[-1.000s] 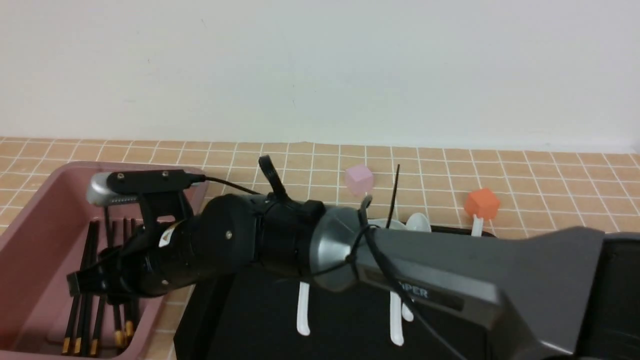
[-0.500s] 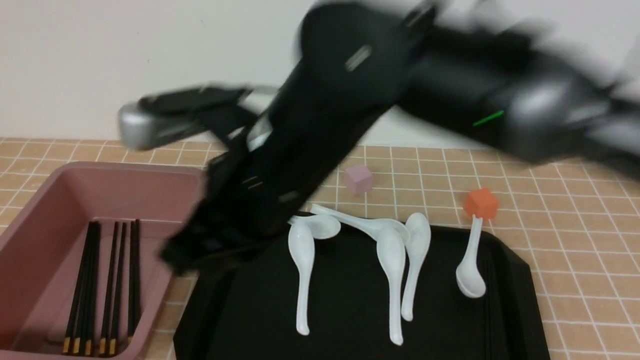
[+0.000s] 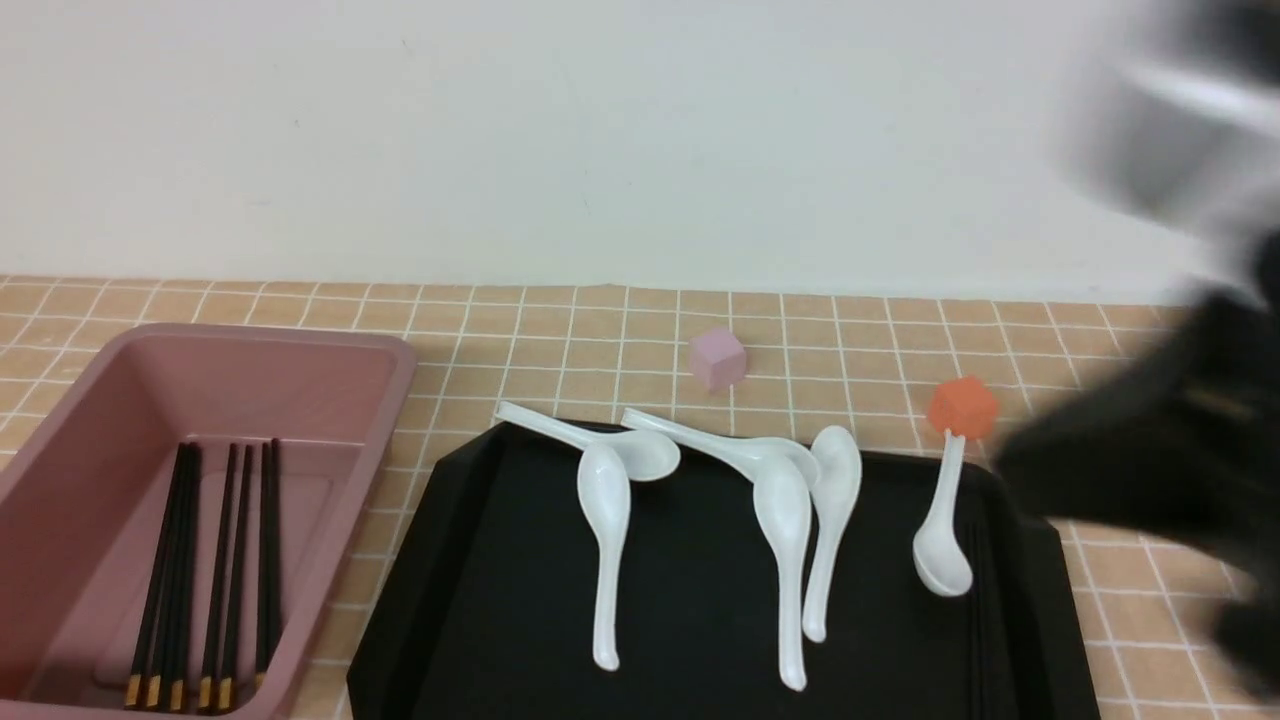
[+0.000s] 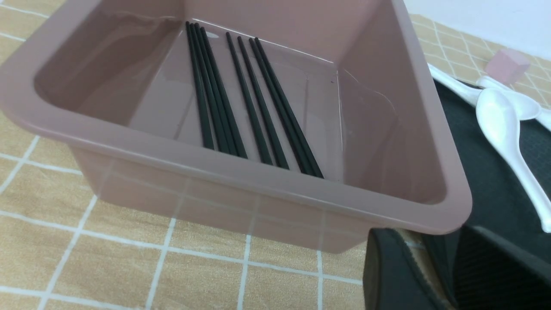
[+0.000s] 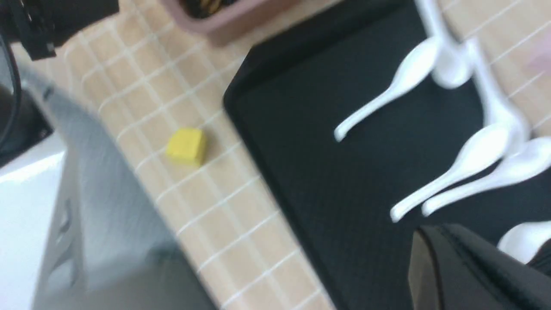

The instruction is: On brown tablecloth take chopsticks from black tray and put them in box.

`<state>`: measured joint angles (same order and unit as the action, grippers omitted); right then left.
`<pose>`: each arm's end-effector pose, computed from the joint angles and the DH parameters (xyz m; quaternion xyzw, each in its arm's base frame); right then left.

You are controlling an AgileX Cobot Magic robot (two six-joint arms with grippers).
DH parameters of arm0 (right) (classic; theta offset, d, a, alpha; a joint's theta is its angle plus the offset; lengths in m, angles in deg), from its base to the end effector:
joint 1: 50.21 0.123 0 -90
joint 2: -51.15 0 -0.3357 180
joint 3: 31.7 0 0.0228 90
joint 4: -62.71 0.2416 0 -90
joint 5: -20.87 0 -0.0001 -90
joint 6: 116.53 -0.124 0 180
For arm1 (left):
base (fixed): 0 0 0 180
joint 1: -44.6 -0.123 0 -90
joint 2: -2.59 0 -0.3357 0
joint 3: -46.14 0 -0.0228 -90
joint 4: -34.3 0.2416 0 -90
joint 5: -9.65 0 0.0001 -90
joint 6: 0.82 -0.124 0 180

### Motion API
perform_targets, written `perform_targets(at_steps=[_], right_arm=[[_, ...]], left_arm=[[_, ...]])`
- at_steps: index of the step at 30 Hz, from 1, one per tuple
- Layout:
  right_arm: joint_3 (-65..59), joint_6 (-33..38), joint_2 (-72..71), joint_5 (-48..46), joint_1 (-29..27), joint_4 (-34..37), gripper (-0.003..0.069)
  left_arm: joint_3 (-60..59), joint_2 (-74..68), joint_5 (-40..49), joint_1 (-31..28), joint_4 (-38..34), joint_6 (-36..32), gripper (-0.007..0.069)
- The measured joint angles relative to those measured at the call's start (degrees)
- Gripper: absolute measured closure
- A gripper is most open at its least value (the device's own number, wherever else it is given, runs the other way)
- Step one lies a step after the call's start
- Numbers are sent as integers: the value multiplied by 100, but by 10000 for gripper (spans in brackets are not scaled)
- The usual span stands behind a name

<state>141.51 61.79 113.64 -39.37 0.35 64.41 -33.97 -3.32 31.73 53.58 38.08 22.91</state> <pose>0.0982 0.1244 0.4486 -0.3731 0.8239 0.2010 0.3763 0.0235 -0.0006 0.1586 -0.0865 0.8046 -0.1384 0.5709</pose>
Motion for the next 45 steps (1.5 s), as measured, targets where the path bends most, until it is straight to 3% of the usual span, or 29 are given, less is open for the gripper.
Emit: perform_targets(at_steps=[4, 5, 7, 12, 41, 45], right_arm=[[-2361, -50, -2060, 2327, 0, -129, 661], [-2560, -47, -2060, 2429, 0, -133, 661], [-3720, -98, -2839, 3590, 0, -170, 659], [-4943, -136, -3349, 4784, 0, -170, 657], [-5852, -136, -3429, 5153, -9, -170, 631], [-6452, -136, -3958, 5293, -412, -60, 622]], left_arm=[[0, 0, 0, 0, 0, 0, 386], [0, 0, 0, 0, 0, 0, 386], [0, 0, 0, 0, 0, 0, 386], [0, 0, 0, 0, 0, 0, 386], [0, 0, 0, 0, 0, 0, 386], [0, 0, 0, 0, 0, 0, 386]])
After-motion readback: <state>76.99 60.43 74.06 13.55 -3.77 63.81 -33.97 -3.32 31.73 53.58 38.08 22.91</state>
